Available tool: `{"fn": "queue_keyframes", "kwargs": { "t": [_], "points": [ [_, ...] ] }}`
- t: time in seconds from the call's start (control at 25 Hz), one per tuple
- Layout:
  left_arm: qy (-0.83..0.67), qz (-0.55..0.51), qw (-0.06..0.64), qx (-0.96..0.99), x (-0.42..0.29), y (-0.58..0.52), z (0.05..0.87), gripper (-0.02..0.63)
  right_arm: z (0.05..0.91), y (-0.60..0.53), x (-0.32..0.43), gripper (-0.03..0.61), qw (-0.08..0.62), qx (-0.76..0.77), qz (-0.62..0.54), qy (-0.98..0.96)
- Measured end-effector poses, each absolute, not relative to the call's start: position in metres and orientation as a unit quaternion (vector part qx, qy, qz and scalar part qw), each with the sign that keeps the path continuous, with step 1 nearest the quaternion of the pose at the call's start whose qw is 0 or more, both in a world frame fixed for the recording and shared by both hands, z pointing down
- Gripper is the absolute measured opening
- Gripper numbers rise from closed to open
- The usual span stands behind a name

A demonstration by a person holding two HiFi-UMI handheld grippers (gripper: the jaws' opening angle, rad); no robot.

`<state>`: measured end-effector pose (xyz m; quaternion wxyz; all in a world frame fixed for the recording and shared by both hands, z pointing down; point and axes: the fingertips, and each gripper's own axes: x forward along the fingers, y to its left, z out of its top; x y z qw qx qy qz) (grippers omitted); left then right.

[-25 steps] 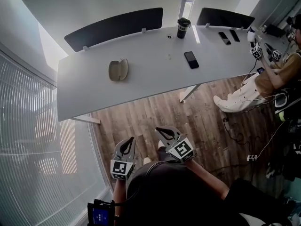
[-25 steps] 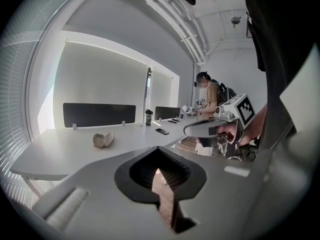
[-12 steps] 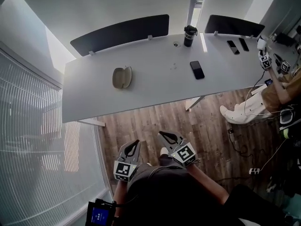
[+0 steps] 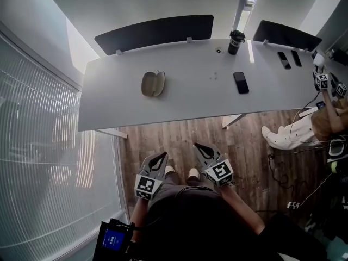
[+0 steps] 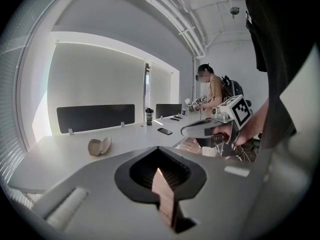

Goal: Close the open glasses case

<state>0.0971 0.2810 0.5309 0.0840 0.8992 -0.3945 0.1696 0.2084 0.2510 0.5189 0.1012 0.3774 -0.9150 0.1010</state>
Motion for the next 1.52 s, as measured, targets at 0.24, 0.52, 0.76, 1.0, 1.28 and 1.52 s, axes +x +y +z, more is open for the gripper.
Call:
{"fn": "queue_keyframes", "kwargs": {
  "t": [0.24,0.52,0.76,1.0,1.28,1.52],
  "points": [
    [-0.382,0.169,0.087,0.904,0.096,0.257,0.530,0.008,0.520,0.247,0.194,0.005,0.106,0.369,0.096,-0.919],
    [-0.394,0.144,0.096,0.903,0.068,0.240,0.522,0.007,0.509,0.234,0.156,0.005,0.129,0.346,0.079,-0.926],
    [-0.394,0.133,0.098,0.904,0.052,0.231,0.526,0.008,0.509,0.227,0.131,0.005,0.139,0.334,0.069,-0.930],
    [-0.390,0.125,0.103,0.906,0.040,0.218,0.528,0.008,0.508,0.218,0.118,0.005,0.148,0.336,0.063,-0.928],
    [-0.384,0.122,0.108,0.909,0.029,0.208,0.534,0.008,0.509,0.208,0.109,0.005,0.152,0.343,0.062,-0.925],
    [-0.384,0.121,0.109,0.909,0.019,0.203,0.537,0.007,0.510,0.202,0.101,0.005,0.154,0.347,0.064,-0.923]
  ]
}}
